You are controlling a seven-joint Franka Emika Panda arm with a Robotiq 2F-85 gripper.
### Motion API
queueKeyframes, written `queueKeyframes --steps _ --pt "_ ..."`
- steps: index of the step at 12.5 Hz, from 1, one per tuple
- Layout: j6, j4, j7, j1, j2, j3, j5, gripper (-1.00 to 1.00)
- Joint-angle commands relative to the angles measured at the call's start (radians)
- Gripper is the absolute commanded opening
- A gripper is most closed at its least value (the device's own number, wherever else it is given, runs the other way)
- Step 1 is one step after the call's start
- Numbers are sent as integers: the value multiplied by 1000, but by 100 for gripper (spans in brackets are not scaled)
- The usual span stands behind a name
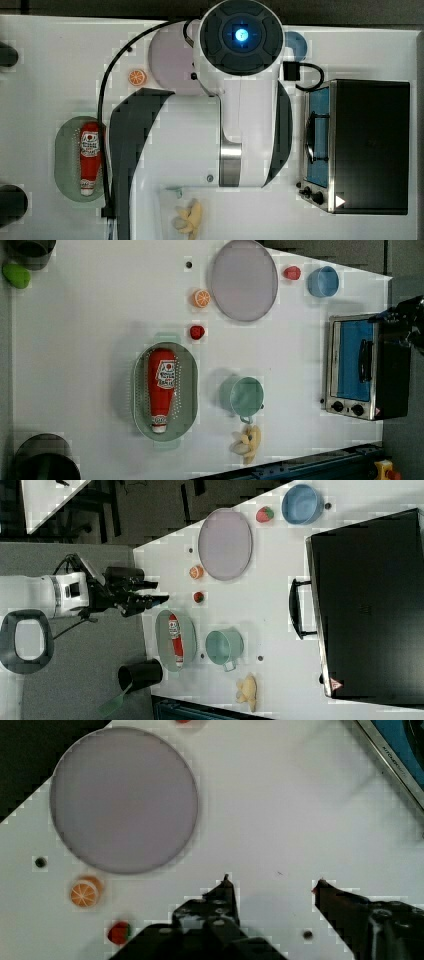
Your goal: Pick ketchup from strainer and place it on the table
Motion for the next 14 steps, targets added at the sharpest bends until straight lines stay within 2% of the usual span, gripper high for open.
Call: queueKeyframes --steps 1,3,7,14 --pt "-135 -36 70 -77 -196 63 34 59" --pt "-133 -36 70 -73 -192 84 34 100" --pt "-110 -36 71 -56 -164 202 35 100" --pt "-46 -47 88 -38 -66 524 34 100"
